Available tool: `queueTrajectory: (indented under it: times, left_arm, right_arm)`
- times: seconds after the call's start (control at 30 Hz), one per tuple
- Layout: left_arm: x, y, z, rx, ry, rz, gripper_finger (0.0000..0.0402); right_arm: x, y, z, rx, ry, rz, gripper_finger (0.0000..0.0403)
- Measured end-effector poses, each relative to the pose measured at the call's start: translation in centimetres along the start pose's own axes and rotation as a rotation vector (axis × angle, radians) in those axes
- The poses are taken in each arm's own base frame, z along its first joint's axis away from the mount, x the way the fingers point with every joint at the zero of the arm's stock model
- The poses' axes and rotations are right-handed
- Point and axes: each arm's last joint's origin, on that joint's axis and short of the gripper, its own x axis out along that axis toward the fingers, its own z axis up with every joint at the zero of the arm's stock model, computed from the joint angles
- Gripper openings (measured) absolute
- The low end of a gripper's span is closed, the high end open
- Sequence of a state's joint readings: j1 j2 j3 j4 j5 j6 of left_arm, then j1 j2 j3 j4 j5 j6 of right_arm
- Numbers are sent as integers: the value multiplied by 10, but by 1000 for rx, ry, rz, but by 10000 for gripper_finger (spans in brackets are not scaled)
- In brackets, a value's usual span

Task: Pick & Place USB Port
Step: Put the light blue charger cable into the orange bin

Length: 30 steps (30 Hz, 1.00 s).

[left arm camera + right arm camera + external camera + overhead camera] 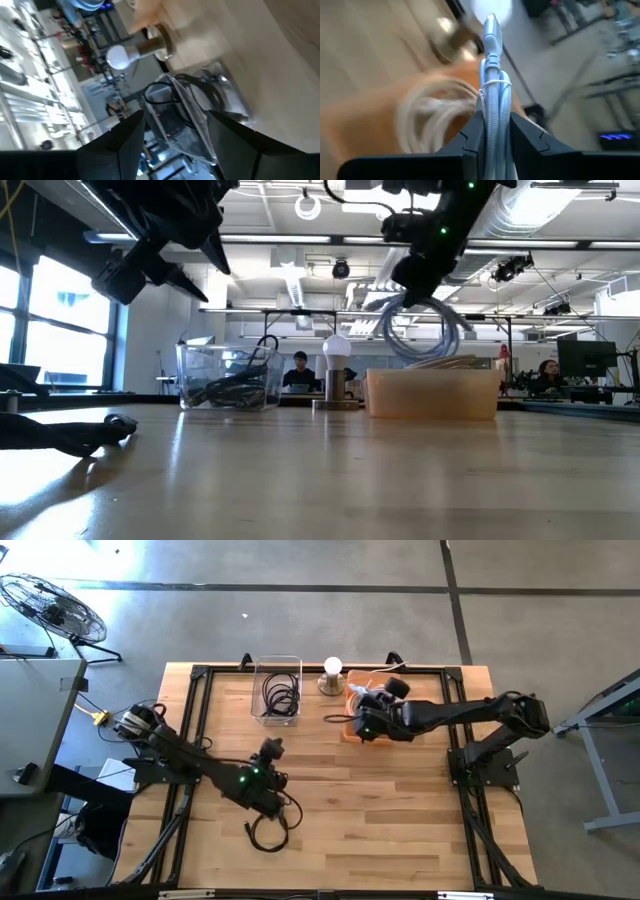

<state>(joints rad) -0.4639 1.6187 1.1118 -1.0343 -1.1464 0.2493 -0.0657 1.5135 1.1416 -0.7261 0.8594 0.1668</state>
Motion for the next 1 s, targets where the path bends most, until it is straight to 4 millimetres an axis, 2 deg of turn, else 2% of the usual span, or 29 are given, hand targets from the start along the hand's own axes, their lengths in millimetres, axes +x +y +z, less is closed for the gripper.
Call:
queueTrajectory:
  times: [0.17,0.4,0.57,0.73,0.87,1.0]
  left_arm:
    - [3,0,-1,-21,5,-56,209]
    - [3,-2,-2,-35,-3,-103,209]
    - [3,-3,-2,-53,-9,-146,209]
    - [3,-5,-2,-53,-13,-192,209]
    - [2,-6,-3,-61,-11,-216,209]
    - [2,-6,-3,-64,-11,-225,209]
  right_arm:
    - [-7,1,12,54,-110,40,56]
    - [-28,-21,17,186,-193,97,56]
    - [-34,-29,17,256,-203,251,56]
    - [-24,-34,16,305,-134,446,56]
    - [-11,-43,9,340,-33,452,56]
    - [3,-51,4,384,18,537,56]
